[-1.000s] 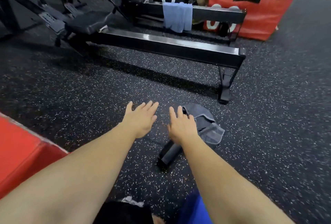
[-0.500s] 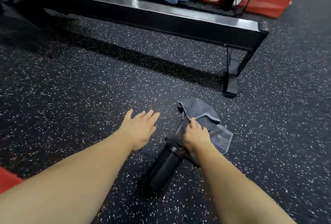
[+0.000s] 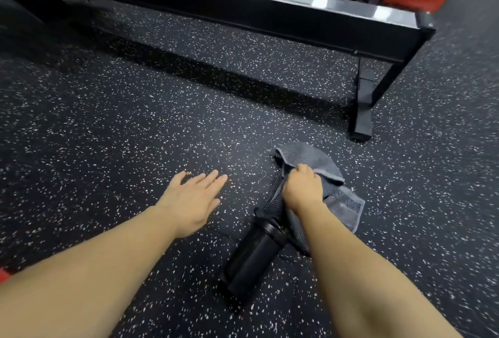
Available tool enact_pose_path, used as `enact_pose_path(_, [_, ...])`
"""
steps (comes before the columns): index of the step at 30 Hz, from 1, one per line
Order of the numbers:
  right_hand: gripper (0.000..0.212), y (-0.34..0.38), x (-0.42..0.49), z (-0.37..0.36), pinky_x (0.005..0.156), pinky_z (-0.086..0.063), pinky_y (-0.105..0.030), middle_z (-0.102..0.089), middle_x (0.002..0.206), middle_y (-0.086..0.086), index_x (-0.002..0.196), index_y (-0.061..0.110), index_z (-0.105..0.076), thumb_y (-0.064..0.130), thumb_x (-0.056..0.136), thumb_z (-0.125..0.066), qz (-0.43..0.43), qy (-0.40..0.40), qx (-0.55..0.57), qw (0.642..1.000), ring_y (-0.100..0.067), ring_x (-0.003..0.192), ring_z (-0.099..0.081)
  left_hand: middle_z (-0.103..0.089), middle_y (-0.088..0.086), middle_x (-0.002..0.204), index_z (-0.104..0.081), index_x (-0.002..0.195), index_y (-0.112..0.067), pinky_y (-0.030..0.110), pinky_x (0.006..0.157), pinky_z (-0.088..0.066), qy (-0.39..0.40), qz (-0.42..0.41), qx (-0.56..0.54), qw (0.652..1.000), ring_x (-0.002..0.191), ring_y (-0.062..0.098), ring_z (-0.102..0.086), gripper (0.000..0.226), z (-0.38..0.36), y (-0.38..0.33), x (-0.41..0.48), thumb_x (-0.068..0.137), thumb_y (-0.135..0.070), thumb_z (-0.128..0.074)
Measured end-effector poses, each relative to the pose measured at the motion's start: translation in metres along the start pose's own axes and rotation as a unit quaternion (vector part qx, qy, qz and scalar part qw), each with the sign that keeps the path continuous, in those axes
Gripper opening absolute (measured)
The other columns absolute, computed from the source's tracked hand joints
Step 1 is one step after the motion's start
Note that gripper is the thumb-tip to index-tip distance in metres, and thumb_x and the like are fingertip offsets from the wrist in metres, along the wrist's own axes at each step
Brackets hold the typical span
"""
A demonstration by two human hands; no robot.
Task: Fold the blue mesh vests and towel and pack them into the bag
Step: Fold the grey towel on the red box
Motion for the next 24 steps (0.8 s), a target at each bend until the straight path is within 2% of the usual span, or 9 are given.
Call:
enact_pose_path(3, [0.023, 0.015, -0.012, 0.032, 0.088, -0.042, -0.036, -0.055, 0.117, -0.014, 0.106, 0.004, -0.065, 0.010, 0.090, -0.051, -0.001, -0.049, 0.067, 0.997, -0.034, 0.106, -0.055, 0.010, -0.008, 0.163, 0.011, 0.155, -0.030, 0.044, 0.122, -0.001, -0.014, 0.010, -0.007, 1.000, 0.151, 0.013, -0.004, 0.056, 0.016, 0.002, -0.019, 0.106, -0.039, -0.015])
enact_pose_path(9, [0.033, 0.073, -0.067, 0.124, 0.078, -0.046, -0.032, -0.063, 0.115, -0.004, 0.105, 0.019, -0.067, 0.001, 0.089, -0.045, 0.036, -0.085, 0.229, 0.969, -0.026, 0.098, -0.062, 0.011, -0.007, 0.163, 0.013, 0.155, -0.029, 0.042, 0.122, -0.009, -0.076, 0.037, -0.021, 0.996, 0.150, 0.014, -0.010, 0.062, 0.078, 0.007, -0.100, 0.106, -0.042, -0.024])
enact_pose_path(11, [0.036, 0.096, -0.096, 0.164, 0.082, -0.050, -0.033, -0.065, 0.113, 0.000, 0.107, 0.022, -0.065, 0.000, 0.088, -0.045, 0.076, -0.100, 0.270, 0.955, -0.023, 0.097, -0.062, 0.008, -0.005, 0.163, 0.011, 0.155, -0.028, 0.041, 0.121, -0.017, -0.109, 0.049, -0.016, 0.993, 0.149, 0.016, -0.019, 0.066, 0.104, 0.010, -0.137, 0.105, -0.042, -0.029])
enact_pose_path(14, [0.040, 0.128, -0.142, 0.218, 0.091, -0.050, -0.035, -0.065, 0.111, 0.002, 0.109, 0.023, -0.064, -0.003, 0.086, -0.046, 0.137, -0.077, 0.369, 0.916, -0.020, 0.101, -0.060, 0.006, -0.004, 0.164, 0.006, 0.156, -0.026, 0.045, 0.115, -0.031, -0.150, 0.078, -0.018, 0.986, 0.143, 0.023, -0.034, 0.071, 0.142, 0.013, -0.198, 0.103, -0.041, -0.038])
enact_pose_path(16, [0.037, 0.147, -0.172, 0.252, 0.091, -0.052, -0.037, -0.066, 0.108, -0.002, 0.101, 0.024, -0.064, -0.006, 0.085, -0.049, 0.177, -0.056, 0.430, 0.884, -0.022, 0.101, -0.062, 0.004, -0.005, 0.164, 0.003, 0.157, -0.026, 0.048, 0.111, -0.035, -0.176, 0.097, -0.036, 0.979, 0.140, 0.027, -0.038, 0.073, 0.163, 0.014, -0.236, 0.102, -0.040, -0.044])
enact_pose_path(18, [0.034, 0.166, -0.204, 0.281, 0.088, -0.053, -0.034, -0.067, 0.108, -0.008, 0.102, 0.017, -0.067, -0.010, 0.086, -0.053, 0.209, -0.024, 0.464, 0.860, -0.024, 0.098, -0.064, 0.001, -0.004, 0.165, 0.001, 0.157, -0.027, 0.050, 0.110, -0.036, -0.204, 0.107, -0.047, 0.972, 0.139, 0.029, -0.039, 0.076, 0.178, 0.015, -0.273, 0.100, -0.039, -0.048])
enact_pose_path(21, [0.038, 0.192, -0.253, 0.324, 0.067, -0.047, -0.015, -0.067, 0.103, -0.010, 0.112, 0.006, -0.067, -0.014, 0.082, -0.058, 0.273, -0.002, 0.447, 0.852, -0.014, 0.079, -0.059, -0.018, 0.000, 0.163, -0.005, 0.157, -0.027, 0.045, 0.109, -0.037, -0.252, 0.123, -0.098, 0.955, 0.138, 0.028, -0.041, 0.081, 0.195, 0.022, -0.323, 0.096, -0.040, -0.058])
enact_pose_path(22, [0.039, 0.199, -0.269, 0.338, 0.063, -0.045, -0.014, -0.066, 0.101, -0.009, 0.114, 0.004, -0.067, -0.014, 0.081, -0.059, 0.292, 0.000, 0.439, 0.850, -0.012, 0.076, -0.057, -0.029, 0.002, 0.159, -0.009, 0.156, -0.027, 0.042, 0.108, -0.039, -0.270, 0.127, -0.137, 0.944, 0.135, 0.028, -0.044, 0.083, 0.201, 0.025, -0.338, 0.093, -0.040, -0.062])
enact_pose_path(24, [0.041, 0.211, -0.297, 0.358, 0.070, -0.050, -0.024, -0.065, 0.100, -0.009, 0.115, 0.003, -0.067, -0.015, 0.079, -0.061, 0.324, 0.006, 0.432, 0.841, -0.017, 0.082, -0.059, -0.045, 0.008, 0.148, -0.021, 0.154, -0.025, 0.039, 0.106, -0.041, -0.306, 0.123, -0.247, 0.911, 0.130, 0.025, -0.049, 0.086, 0.211, 0.030, -0.363, 0.086, -0.036, -0.072])
Point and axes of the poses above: each hand's wrist, its own x-axis towards the middle knuckle, its own z-axis out of the back of the hand, y = z × x, the point moved 4 cm from there along x, towards the middle knuckle
